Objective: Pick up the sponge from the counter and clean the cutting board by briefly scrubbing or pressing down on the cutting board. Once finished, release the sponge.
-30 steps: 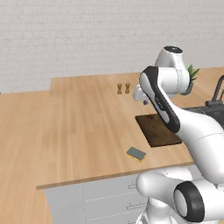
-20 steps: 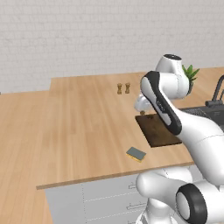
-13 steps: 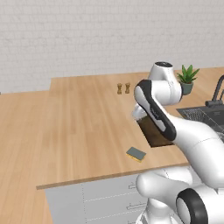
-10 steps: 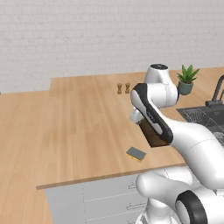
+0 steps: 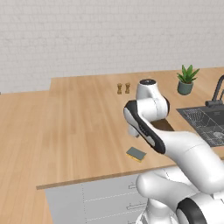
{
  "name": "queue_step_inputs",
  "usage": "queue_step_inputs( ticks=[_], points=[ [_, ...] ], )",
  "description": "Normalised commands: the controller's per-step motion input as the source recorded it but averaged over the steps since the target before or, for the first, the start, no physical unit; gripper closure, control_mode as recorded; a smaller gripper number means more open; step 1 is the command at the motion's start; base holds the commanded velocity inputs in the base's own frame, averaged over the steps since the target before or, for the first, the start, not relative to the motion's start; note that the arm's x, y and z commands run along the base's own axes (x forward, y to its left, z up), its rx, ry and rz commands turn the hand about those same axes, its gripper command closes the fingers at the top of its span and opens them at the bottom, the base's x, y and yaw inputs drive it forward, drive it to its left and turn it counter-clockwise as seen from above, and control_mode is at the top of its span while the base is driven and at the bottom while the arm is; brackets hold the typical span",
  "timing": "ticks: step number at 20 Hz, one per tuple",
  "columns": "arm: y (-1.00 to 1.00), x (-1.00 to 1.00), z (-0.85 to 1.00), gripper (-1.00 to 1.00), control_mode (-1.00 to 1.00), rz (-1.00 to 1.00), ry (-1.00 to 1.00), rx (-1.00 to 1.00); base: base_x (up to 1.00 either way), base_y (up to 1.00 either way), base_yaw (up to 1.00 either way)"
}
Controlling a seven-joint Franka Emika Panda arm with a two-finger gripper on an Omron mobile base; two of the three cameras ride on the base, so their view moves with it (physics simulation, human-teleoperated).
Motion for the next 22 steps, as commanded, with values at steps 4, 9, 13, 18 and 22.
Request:
queue_step_inputs(
  ticks=[4,9,13,18,22],
  points=[
    [0.0,0.0,-0.38,-1.0,-1.0,0.11,0.09,0.0,0.0,0.0,0.0],
    [0.0,0.0,-0.37,-1.0,-1.0,0.07,0.02,0.0,0.0,0.0,0.0],
    [0.0,0.0,-0.44,-1.0,-1.0,0.02,0.0,0.0,0.0,0.0,0.0],
    [0.0,0.0,-0.37,-1.0,-1.0,0.0,0.0,0.0,0.0,0.0,0.0],
    [0.0,0.09,-0.33,-1.0,-1.0,0.0,0.0,0.0,0.0,0.0,0.0]
  ],
)
